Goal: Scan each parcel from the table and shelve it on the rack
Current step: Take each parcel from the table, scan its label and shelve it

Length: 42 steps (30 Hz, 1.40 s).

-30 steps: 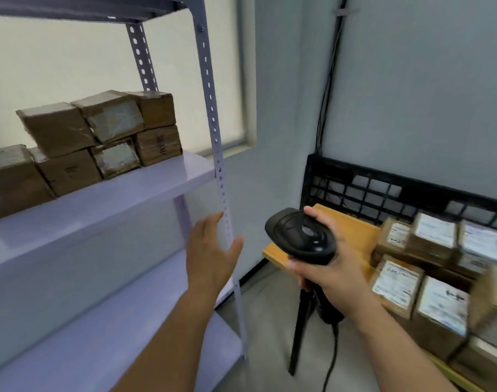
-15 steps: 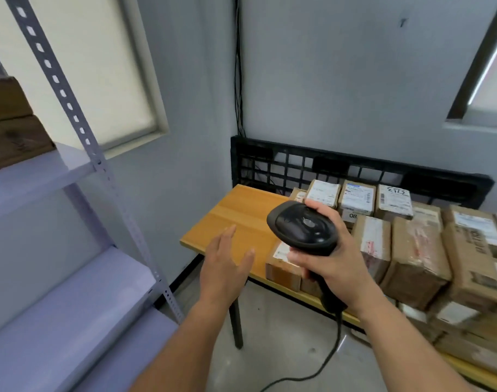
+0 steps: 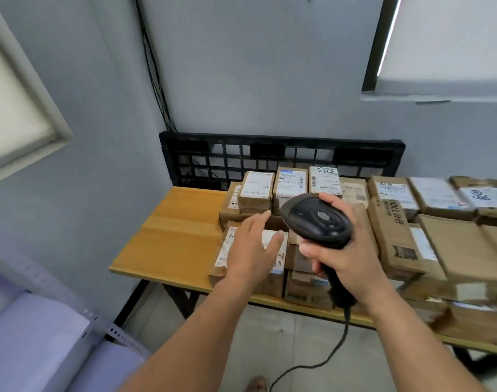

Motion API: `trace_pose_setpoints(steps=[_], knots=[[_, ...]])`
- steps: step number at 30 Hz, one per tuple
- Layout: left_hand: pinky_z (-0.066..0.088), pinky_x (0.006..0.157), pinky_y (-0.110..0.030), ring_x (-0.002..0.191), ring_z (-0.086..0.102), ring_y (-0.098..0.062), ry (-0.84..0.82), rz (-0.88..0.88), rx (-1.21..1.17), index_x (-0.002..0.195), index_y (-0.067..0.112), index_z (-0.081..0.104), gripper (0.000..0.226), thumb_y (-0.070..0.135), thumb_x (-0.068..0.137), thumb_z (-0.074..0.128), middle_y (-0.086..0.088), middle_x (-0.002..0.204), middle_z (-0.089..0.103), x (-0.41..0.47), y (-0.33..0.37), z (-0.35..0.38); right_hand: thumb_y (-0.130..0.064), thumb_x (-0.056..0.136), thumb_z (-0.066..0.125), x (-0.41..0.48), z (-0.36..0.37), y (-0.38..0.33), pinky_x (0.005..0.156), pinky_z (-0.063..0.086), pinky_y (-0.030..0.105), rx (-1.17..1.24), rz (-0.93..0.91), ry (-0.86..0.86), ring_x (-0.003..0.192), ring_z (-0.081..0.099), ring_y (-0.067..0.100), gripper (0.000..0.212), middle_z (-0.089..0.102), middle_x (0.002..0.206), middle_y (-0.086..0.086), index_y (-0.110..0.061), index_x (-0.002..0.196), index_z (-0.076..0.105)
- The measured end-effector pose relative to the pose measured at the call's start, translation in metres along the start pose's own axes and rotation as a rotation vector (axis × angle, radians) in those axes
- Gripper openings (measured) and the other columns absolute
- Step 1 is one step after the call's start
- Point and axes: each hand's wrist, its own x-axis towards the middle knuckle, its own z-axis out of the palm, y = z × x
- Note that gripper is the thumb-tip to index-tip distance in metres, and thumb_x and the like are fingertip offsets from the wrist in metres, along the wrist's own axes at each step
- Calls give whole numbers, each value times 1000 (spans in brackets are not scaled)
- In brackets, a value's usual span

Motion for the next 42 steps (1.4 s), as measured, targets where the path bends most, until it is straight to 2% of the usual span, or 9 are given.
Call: trace_pose_setpoints(steps=[3,6,11,17,21,26,30,37,42], knots=[[28,114,-34,141,27,-14,-117,26,24,147,28,38,48,40,101,42,3,152,34,25,15,24,-1,70,85,4,-17,3,49,56,33,11,18,60,60,67,15,81,57,127,11,-34,133,48],[30,112,-36,140,28,-19,-216,9,74,147,29,38,46,40,102,38,0,152,32,44,29,46,-13,64,88,8,-35,6,49,56,34,-3,37,120,60,66,13,84,57,126,9,-32,135,47],[30,111,-42,144,22,-24,-308,-25,232,148,31,32,56,56,98,35,-3,158,20,57,36,63,7,70,80,10,-52,10,50,57,36,-44,56,213,58,66,15,82,56,126,4,-31,135,47],[38,100,-43,130,38,-32,-256,-92,434,140,26,37,75,76,84,40,-3,142,46,67,32,53,7,70,80,13,-58,13,51,57,37,-43,66,231,59,66,17,82,56,125,-1,-29,137,47],[48,91,-43,121,49,-32,-323,-280,231,144,31,29,69,60,85,53,-5,130,56,69,24,37,6,72,80,14,-55,10,51,58,35,-31,50,225,56,66,17,80,55,124,0,-30,135,47],[59,78,-45,96,64,-25,-340,-520,-370,151,36,15,96,15,77,73,-3,114,57,57,12,4,2,72,82,13,-48,12,50,56,37,-2,28,170,58,66,16,80,55,126,12,-32,134,46],[55,62,-32,92,63,-20,-208,-451,-565,153,35,12,104,-4,77,72,-3,108,57,39,5,-14,-14,66,83,6,-35,9,53,56,38,51,52,106,57,65,24,81,58,118,19,-39,134,46],[57,69,-33,95,63,-19,-34,-328,-611,154,36,13,108,-5,75,74,0,103,59,11,2,-39,-13,63,83,-7,-14,-10,48,53,36,183,88,-9,50,60,30,82,59,114,23,-45,131,50],[59,78,-38,100,63,-19,43,-267,-597,152,39,15,103,0,78,75,-2,109,60,-4,-2,-55,-4,66,82,-18,-6,-20,44,51,35,233,80,-96,47,57,32,81,69,96,16,-43,130,51]])
